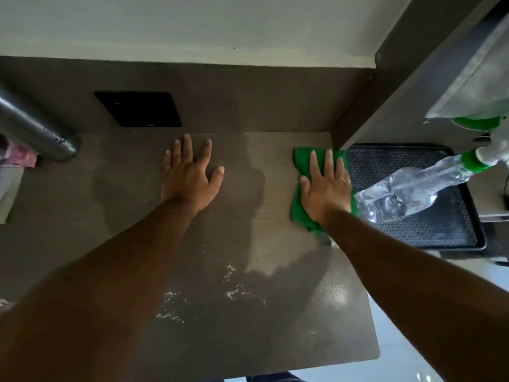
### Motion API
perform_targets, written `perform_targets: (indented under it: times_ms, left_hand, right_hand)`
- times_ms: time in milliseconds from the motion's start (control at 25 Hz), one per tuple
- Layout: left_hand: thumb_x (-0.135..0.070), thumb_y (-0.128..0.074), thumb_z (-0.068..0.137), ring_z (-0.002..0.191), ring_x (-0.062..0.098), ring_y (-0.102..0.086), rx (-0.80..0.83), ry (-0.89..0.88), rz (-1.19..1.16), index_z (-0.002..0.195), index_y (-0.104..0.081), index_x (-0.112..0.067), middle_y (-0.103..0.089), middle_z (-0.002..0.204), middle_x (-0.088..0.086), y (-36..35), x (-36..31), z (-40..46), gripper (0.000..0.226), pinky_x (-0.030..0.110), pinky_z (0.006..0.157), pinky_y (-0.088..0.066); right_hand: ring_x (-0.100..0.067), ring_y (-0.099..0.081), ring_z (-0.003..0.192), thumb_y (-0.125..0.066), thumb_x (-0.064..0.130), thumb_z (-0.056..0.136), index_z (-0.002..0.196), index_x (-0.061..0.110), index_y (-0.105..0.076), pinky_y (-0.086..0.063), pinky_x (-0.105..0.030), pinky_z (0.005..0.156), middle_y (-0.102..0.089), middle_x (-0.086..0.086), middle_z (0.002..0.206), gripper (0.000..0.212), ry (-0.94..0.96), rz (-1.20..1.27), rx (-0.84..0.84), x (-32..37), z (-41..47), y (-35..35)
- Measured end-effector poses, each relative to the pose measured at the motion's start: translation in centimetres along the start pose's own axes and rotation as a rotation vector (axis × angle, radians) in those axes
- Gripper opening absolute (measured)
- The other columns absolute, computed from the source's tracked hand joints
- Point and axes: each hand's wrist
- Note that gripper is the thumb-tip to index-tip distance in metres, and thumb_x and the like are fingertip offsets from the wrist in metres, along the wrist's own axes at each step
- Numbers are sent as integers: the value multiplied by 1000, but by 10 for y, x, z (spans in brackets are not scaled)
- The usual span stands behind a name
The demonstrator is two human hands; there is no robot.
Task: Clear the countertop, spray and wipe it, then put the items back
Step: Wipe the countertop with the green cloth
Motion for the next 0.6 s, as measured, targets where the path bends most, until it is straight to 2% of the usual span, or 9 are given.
perform_targets:
  times_ms: [80,240,320,400,480,600]
  left_hand:
    - [-67,-19,88,149,36,-10,10,4,-1,153,-16,-35,-10,162,18,-1,0,-1,72,49,120,-6]
    - [-65,-22,86,149,35,-10,22,15,4,153,-18,-35,-11,162,17,3,-1,-1,73,49,121,-6]
    - [-65,-21,86,149,34,-9,43,13,-1,153,-18,-35,-10,163,16,6,0,-2,73,48,121,-6]
    - [-66,-19,87,150,34,-8,55,14,2,153,-17,-36,-9,163,16,8,1,-3,73,48,121,-5]
    - [-67,-18,87,150,34,-7,59,0,3,153,-17,-36,-9,163,16,9,0,-5,73,48,121,-5]
    - [-67,-16,87,149,35,-8,60,-14,-2,154,-17,-34,-9,163,18,8,2,-5,74,49,121,-5]
  right_hand:
    - [-38,0,151,-24,46,100,157,23,-2,-8,-52,121,1,-15,165,65,36,4,5,47,-2,-8]
    - [-38,-13,150,-28,46,95,156,24,-16,-10,-53,120,-14,-14,164,66,317,1,-23,124,-121,-47]
    - [-36,-20,148,-29,46,95,155,26,-21,-10,-52,119,-19,-12,163,64,417,17,14,142,-176,-59]
    - [-34,-25,147,-33,45,95,153,29,-27,-14,-50,117,-24,-9,161,60,489,-12,16,128,-199,-65]
    - [-32,-25,147,-36,44,93,152,32,-29,-19,-49,118,-24,-6,161,60,397,-38,7,85,-207,-63]
    - [-33,-20,149,-30,45,95,154,31,-27,-17,-49,120,-21,-9,163,61,-13,25,-50,-1,-210,-55]
Point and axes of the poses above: each hand's wrist, its own z-axis towards the middle knuckle, its own y-axis out of the back of the hand, x = y × z
